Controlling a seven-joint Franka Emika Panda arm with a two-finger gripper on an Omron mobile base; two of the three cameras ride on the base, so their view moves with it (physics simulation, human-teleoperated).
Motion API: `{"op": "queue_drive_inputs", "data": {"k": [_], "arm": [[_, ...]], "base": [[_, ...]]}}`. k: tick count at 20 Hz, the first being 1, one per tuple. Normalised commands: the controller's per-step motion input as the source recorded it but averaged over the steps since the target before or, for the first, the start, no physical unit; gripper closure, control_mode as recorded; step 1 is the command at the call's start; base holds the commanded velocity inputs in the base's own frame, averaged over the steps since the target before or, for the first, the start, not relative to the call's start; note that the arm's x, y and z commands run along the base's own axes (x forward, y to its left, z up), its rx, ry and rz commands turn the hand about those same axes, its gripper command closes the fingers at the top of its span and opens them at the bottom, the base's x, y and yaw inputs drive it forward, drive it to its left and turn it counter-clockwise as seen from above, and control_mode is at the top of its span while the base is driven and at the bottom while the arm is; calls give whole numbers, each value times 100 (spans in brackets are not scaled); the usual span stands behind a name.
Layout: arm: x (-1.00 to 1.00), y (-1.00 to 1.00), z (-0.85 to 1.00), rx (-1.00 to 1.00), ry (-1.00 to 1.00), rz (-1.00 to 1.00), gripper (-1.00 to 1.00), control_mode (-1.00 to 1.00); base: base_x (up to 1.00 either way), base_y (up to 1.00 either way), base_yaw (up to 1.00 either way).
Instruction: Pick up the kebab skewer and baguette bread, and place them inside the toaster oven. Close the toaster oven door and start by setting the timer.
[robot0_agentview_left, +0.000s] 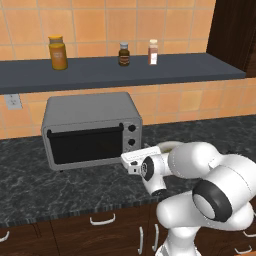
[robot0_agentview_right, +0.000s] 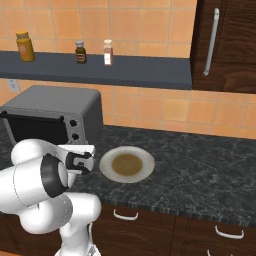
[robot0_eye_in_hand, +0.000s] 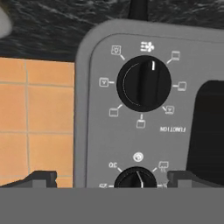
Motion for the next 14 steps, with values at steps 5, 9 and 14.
{"op": "queue_drive_inputs", "data": {"k": [5,9,14], "arm": [[0,12,3,0,0,-6,-100,-100],[0,13,3,0,0,-6,-100,-100],[13,9,-3,0,-3,-4,-100,-100]], "base": [[0,0,0],[0,0,0],[0,0,0]]}}
